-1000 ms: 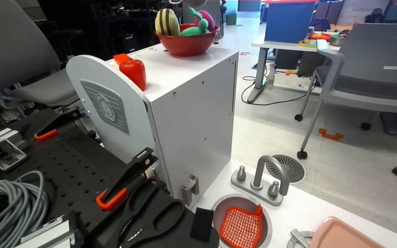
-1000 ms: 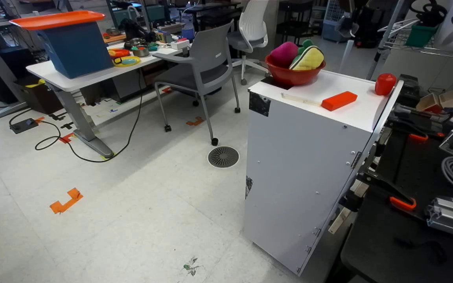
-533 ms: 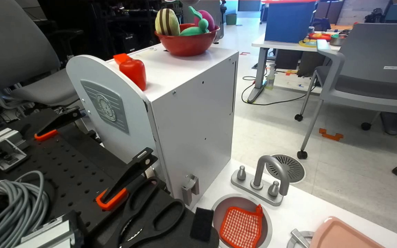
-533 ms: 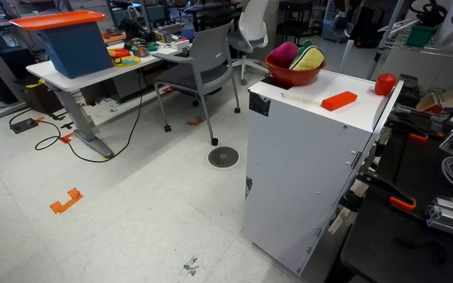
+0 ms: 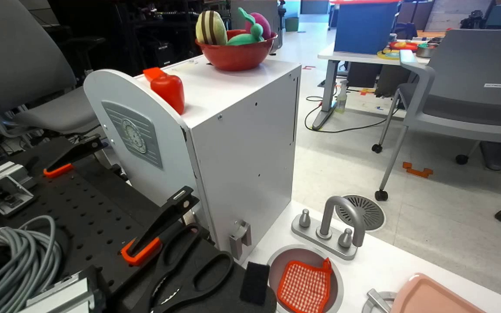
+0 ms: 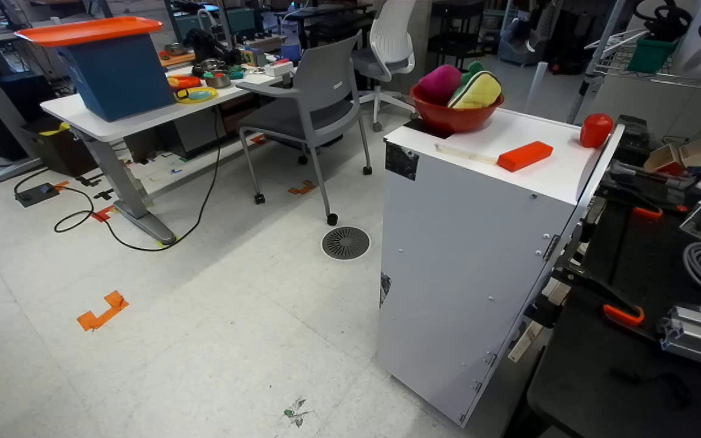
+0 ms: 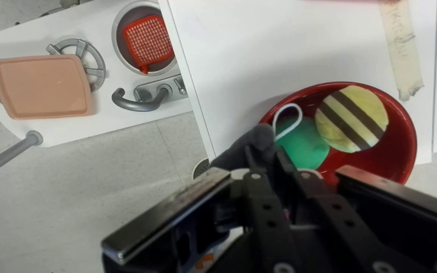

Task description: Put the grey bear in the red bowl

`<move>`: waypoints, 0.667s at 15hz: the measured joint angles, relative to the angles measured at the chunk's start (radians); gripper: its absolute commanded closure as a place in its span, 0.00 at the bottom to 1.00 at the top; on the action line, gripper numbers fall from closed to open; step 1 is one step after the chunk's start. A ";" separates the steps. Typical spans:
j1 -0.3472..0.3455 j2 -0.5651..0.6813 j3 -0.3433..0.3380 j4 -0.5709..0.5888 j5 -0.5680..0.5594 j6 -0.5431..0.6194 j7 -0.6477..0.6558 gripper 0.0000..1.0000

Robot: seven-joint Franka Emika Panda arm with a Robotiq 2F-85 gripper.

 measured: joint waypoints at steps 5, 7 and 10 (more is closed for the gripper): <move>-0.012 0.049 -0.010 0.046 0.039 -0.017 -0.037 0.97; -0.019 0.081 -0.013 0.073 0.055 -0.033 -0.046 0.97; -0.024 0.131 -0.015 0.125 0.055 -0.071 -0.046 0.97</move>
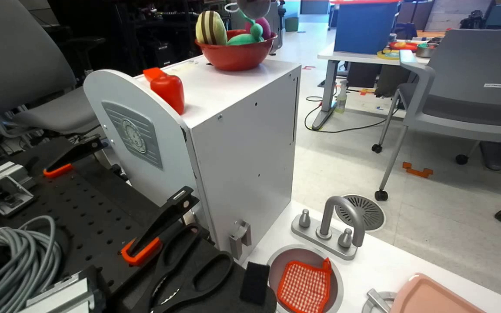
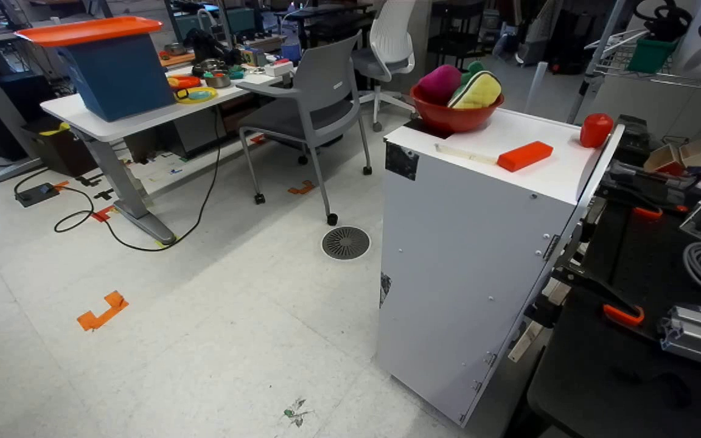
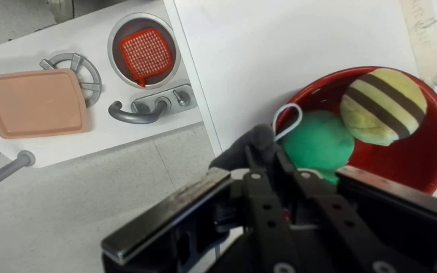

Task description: Put the grey bear in the red bowl

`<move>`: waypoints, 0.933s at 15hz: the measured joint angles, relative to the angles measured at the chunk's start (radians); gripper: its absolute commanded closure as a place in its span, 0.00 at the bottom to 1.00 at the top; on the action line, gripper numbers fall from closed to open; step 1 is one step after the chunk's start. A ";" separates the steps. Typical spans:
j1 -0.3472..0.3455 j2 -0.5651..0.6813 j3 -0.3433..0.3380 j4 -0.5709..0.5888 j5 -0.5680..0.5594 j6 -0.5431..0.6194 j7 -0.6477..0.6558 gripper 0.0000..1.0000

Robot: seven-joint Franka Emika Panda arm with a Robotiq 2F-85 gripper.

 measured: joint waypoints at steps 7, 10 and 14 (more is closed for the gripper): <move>0.021 0.042 0.000 0.071 -0.090 -0.054 0.058 0.97; 0.050 0.041 0.001 0.084 -0.152 -0.054 0.106 0.97; 0.093 0.026 0.004 0.088 -0.225 -0.055 0.180 0.97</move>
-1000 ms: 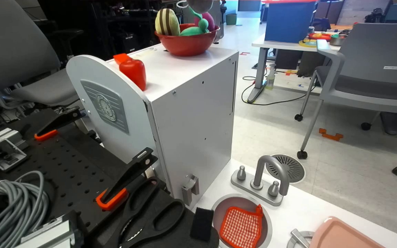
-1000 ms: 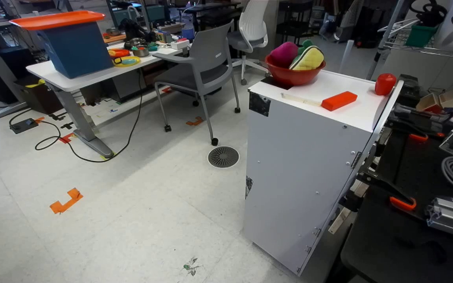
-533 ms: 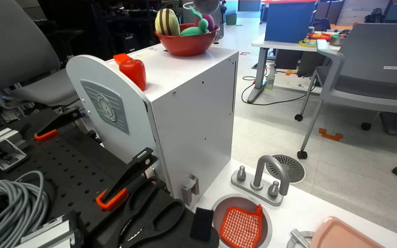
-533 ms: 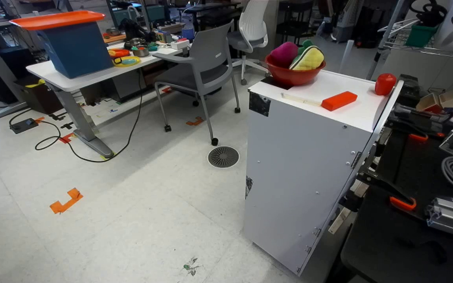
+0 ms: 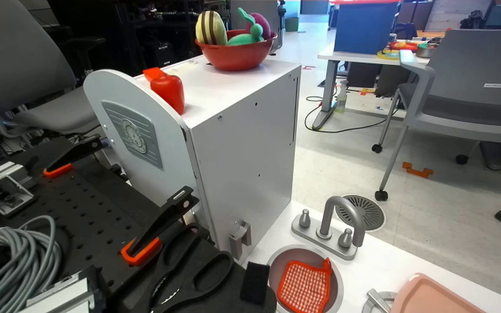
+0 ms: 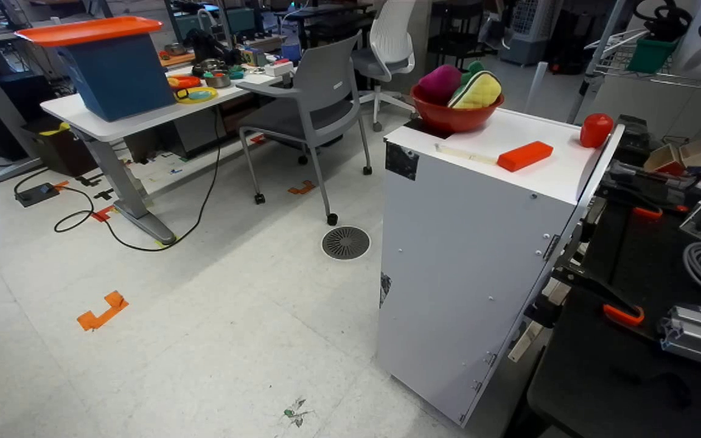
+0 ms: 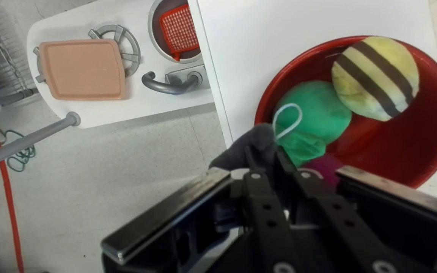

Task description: Put the grey bear in the red bowl

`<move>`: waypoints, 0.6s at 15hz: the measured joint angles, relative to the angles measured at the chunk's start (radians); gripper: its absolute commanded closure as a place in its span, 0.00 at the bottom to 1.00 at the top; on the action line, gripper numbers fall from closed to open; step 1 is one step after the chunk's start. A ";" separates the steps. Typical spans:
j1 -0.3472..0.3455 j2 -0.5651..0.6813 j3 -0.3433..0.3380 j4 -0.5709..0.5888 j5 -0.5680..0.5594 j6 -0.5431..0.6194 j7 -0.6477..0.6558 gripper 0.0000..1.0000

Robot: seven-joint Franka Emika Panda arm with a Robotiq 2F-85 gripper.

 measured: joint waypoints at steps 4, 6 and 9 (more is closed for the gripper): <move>0.028 -0.020 0.008 0.001 -0.040 0.000 0.044 0.97; 0.029 -0.029 0.017 -0.001 -0.025 0.015 0.036 0.97; 0.028 -0.043 0.023 -0.009 0.052 0.067 -0.014 0.97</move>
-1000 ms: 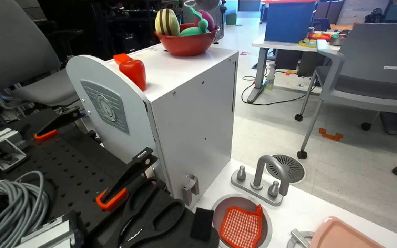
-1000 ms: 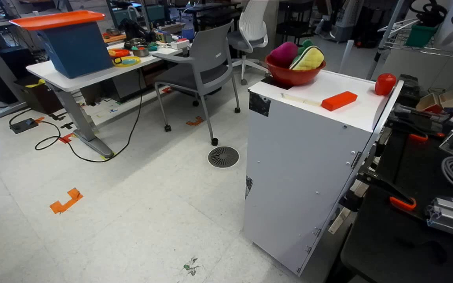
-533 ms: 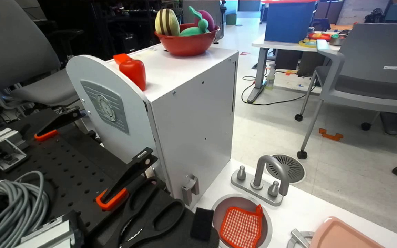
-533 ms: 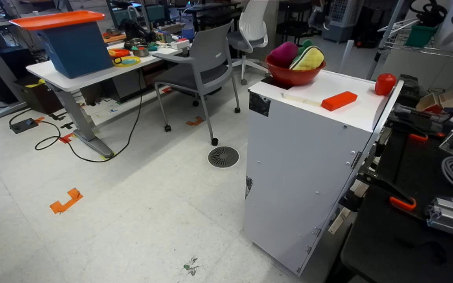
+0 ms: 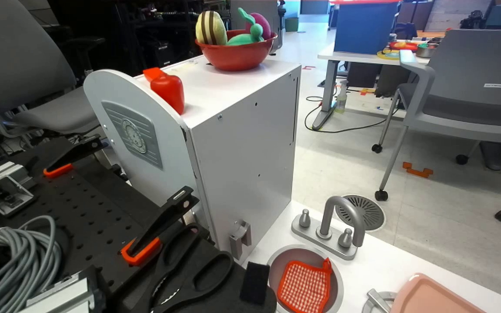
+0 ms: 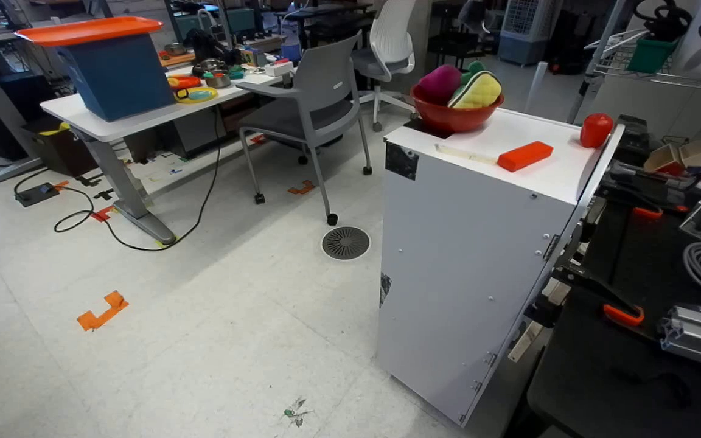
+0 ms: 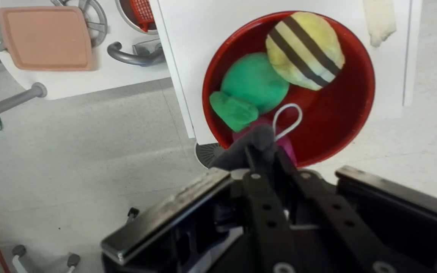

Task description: Put the grey bear in the red bowl

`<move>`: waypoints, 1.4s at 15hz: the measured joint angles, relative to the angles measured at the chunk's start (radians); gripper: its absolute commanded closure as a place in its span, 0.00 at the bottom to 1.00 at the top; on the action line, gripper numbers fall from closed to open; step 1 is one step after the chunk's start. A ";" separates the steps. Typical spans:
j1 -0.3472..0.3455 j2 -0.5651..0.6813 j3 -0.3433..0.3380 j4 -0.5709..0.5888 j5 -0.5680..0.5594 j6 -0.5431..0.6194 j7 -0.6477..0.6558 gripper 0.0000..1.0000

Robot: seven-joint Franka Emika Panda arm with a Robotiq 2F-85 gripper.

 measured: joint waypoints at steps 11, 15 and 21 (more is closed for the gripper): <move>-0.014 -0.003 0.001 -0.033 0.115 0.022 -0.073 0.31; -0.018 -0.003 0.001 -0.038 0.116 0.022 -0.074 0.02; -0.020 -0.003 0.001 -0.043 0.116 0.022 -0.076 0.00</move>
